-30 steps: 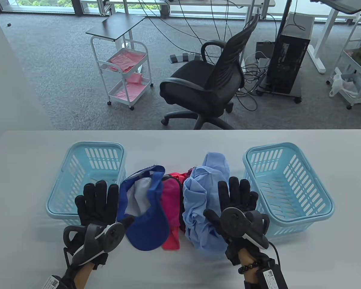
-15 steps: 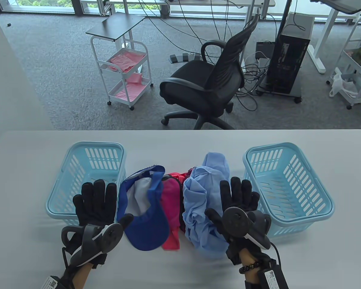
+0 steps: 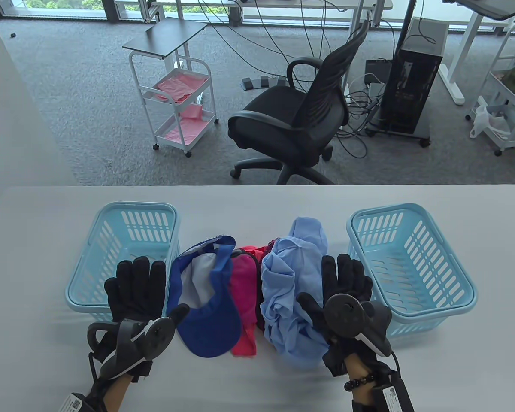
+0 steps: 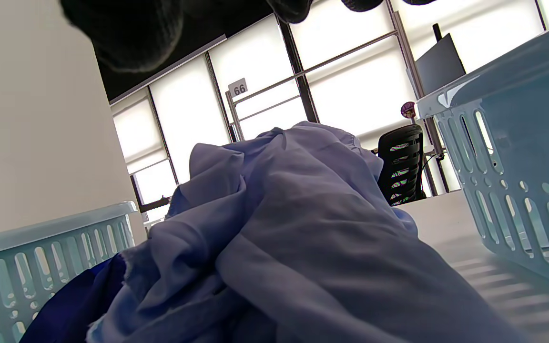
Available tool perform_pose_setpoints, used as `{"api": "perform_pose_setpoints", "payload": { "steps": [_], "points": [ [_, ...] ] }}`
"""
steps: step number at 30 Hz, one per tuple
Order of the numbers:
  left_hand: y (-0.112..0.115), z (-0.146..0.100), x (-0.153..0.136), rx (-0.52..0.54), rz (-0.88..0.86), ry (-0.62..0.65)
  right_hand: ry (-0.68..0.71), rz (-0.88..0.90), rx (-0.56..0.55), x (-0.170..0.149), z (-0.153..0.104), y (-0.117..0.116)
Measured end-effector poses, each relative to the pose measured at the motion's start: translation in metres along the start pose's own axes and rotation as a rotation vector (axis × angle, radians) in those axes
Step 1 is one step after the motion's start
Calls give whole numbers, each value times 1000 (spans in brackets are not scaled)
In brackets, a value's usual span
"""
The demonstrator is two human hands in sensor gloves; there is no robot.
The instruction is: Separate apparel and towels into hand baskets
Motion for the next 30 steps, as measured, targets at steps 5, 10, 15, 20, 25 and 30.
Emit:
{"api": "perform_pose_setpoints", "payload": {
  "steps": [5,10,15,20,25,30],
  "points": [
    [0,0,-1,7,-4,-5,-2,-4,-4,1,0,-1],
    [-1,0,-1,8,-5,-7,-3,1,11,3,1,-2],
    [-1,0,-1,12,-4,-4,-13,11,17,9,1,1],
    [-2,-1,-1,23,-4,-5,-72,10,55,14,6,2],
    [-2,-1,-1,31,-9,-6,-128,9,90,21,19,-3],
    [-2,-1,-2,35,-17,-7,-186,-9,166,26,36,-14]
  ]
}}
Point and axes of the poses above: the tracker on the back of each hand, its own x axis roughly to the thumb side, its own z axis roughly from the wrist to the fingertips, y = z × x, the point moved 2 cm from there along z, roughly from the wrist to the fingertips, and after that the axes turned 7 degrees about y, right-handed, at the moved point
